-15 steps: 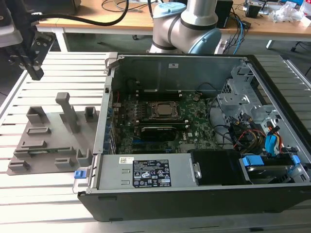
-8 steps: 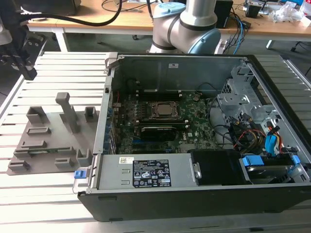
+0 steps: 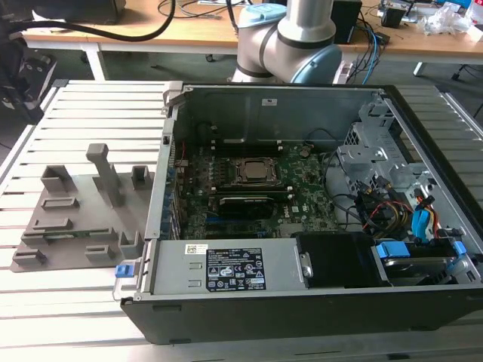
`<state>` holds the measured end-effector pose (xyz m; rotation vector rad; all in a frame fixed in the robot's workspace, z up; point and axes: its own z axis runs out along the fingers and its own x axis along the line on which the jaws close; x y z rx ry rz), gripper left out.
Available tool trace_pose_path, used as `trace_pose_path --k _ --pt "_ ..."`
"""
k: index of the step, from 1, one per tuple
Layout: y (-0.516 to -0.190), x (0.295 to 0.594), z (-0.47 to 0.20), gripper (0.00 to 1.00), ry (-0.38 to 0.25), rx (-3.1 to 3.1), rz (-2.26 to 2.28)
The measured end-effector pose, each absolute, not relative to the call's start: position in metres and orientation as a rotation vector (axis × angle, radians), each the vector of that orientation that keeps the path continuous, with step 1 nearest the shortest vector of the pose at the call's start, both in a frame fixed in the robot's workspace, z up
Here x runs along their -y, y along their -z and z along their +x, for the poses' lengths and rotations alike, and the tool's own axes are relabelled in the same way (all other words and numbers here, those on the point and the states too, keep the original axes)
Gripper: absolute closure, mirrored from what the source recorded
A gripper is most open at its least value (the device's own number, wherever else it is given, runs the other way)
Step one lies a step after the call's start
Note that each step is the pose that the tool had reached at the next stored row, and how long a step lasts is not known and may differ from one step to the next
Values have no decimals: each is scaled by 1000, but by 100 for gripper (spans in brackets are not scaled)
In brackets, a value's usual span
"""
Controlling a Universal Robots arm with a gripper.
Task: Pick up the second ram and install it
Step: 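Reach for the second ram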
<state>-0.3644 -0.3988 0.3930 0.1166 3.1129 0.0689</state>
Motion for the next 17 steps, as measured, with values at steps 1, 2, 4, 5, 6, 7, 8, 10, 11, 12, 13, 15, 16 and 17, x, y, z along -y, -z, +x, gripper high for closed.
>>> trace_pose_path --k 1,2,4,5,6,7,8,10,11,12,13,15,16,17 --pt "-393 399 -369 89 -69 -3113 116" --pt "-393 399 -373 89 -69 -3113 117" --pt "-393 399 -376 89 -69 -3113 116" --pt "-393 399 -376 89 -69 -3113 116" --pt "-393 399 -376 89 -69 -3113 116" --pt "-392 399 -376 89 -69 -3113 116" --pt "-392 399 -376 89 -69 -3113 117" --pt "-392 401 -376 89 -69 -3113 117" --pt "-392 403 -376 89 -69 -3113 117" --pt "-391 406 -376 89 -69 -3113 116" --pt "-391 409 -376 89 -69 -3113 116" --pt "-391 415 -376 89 -69 -3113 117" --pt "-391 415 -376 89 -69 -3113 117" --pt "-391 416 -376 89 -69 -3113 117"
